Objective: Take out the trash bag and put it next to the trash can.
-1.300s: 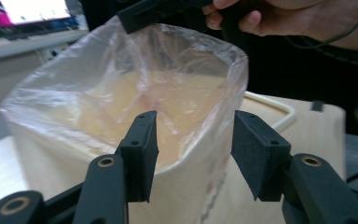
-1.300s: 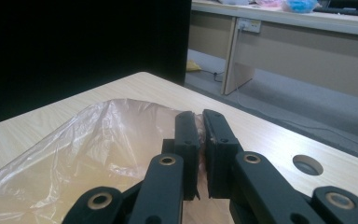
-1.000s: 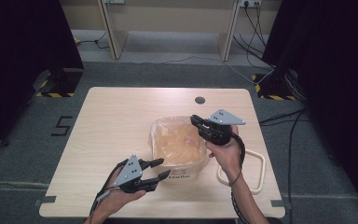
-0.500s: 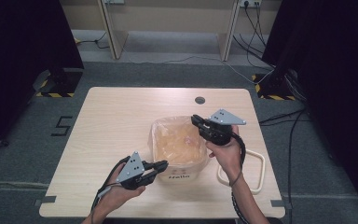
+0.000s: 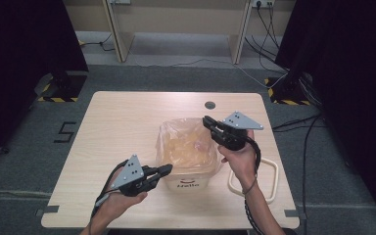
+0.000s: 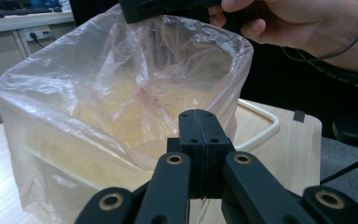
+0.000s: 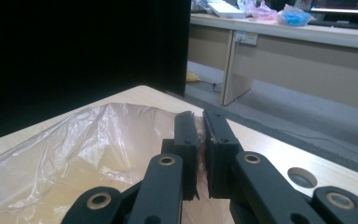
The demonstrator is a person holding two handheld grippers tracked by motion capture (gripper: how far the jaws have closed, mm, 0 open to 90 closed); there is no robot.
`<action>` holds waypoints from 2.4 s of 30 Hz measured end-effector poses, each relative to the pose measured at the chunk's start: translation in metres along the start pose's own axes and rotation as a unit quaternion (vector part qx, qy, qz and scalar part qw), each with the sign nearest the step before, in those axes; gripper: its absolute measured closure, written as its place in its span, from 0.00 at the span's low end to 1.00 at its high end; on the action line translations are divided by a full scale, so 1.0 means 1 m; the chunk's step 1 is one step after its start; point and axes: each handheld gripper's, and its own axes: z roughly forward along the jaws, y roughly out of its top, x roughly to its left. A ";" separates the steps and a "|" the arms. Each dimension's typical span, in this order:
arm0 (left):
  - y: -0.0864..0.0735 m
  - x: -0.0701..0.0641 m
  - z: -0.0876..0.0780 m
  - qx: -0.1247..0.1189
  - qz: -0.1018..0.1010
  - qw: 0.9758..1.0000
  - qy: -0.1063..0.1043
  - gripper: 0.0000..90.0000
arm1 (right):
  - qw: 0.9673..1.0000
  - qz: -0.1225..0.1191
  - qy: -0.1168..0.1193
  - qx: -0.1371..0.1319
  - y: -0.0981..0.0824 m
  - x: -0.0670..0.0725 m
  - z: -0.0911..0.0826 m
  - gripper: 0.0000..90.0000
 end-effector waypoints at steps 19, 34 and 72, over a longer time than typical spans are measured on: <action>0.036 0.013 -0.016 -0.030 -0.003 0.999 0.015 1.00 | 0.999 0.034 0.016 -0.019 0.013 -0.005 -0.011 0.67; 0.046 0.038 -0.036 -0.063 -0.014 0.996 0.058 1.00 | 0.989 0.133 0.024 -0.057 0.019 -0.031 -0.036 0.41; 0.043 0.103 -0.115 -0.106 -0.052 0.972 0.205 1.00 | 0.985 0.173 -0.021 0.018 -0.052 -0.064 -0.062 0.43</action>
